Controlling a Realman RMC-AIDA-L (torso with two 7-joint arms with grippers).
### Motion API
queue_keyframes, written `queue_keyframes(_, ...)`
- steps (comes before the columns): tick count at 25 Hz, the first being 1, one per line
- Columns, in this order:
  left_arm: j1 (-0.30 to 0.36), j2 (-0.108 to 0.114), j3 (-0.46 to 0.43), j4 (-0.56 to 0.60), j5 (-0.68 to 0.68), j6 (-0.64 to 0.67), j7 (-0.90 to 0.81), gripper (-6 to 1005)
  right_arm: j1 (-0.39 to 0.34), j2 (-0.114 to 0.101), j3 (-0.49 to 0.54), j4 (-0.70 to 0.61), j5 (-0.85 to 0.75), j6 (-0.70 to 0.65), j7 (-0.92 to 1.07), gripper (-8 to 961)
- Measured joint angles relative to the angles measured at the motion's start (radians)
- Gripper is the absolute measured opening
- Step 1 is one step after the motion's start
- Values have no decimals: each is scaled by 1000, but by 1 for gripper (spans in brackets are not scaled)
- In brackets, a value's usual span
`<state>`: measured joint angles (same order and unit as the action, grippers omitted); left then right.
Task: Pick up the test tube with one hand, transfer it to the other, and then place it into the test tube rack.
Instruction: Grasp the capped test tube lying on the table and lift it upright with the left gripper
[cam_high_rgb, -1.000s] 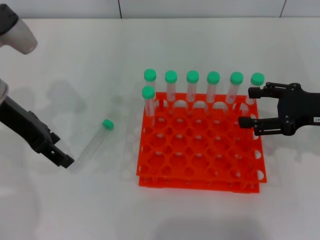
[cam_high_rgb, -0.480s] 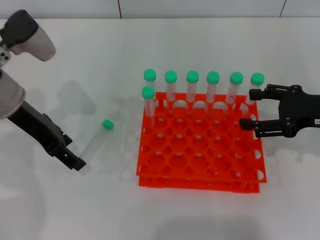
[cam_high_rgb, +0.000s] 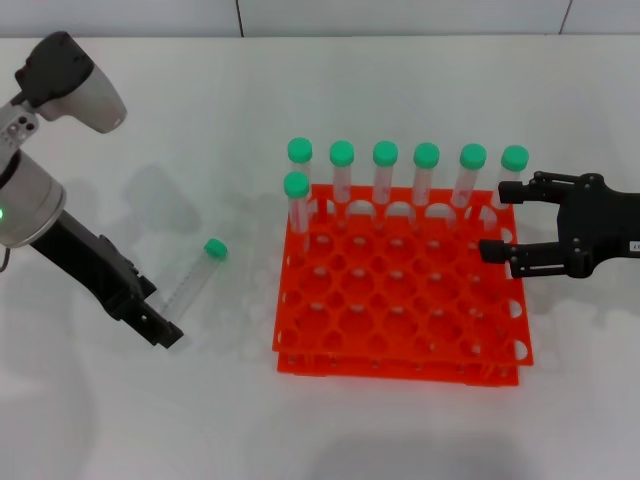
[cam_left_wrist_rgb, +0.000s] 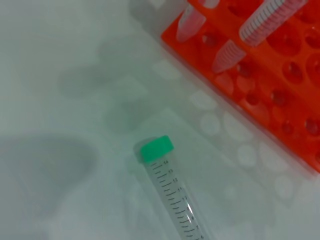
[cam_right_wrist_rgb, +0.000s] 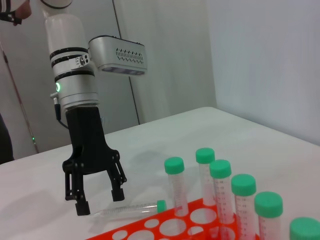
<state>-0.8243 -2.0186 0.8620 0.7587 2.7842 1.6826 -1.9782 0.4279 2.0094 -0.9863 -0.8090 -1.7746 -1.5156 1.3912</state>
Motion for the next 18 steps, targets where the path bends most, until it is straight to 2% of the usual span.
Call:
queue_keyframes(9, 1, -3, 0, 0, 7, -6, -8, 875, -3, 0, 0, 2, 0, 0, 0, 859)
queue_keyframes(14, 4, -3, 0, 1, 8, -22, -14, 773, -9, 0, 0, 0, 0, 1, -2, 859)
queue_keyframes(18, 4, -4, 1, 1, 9, -30, -16, 624, -9, 0, 0, -1, 0, 1, -3, 859)
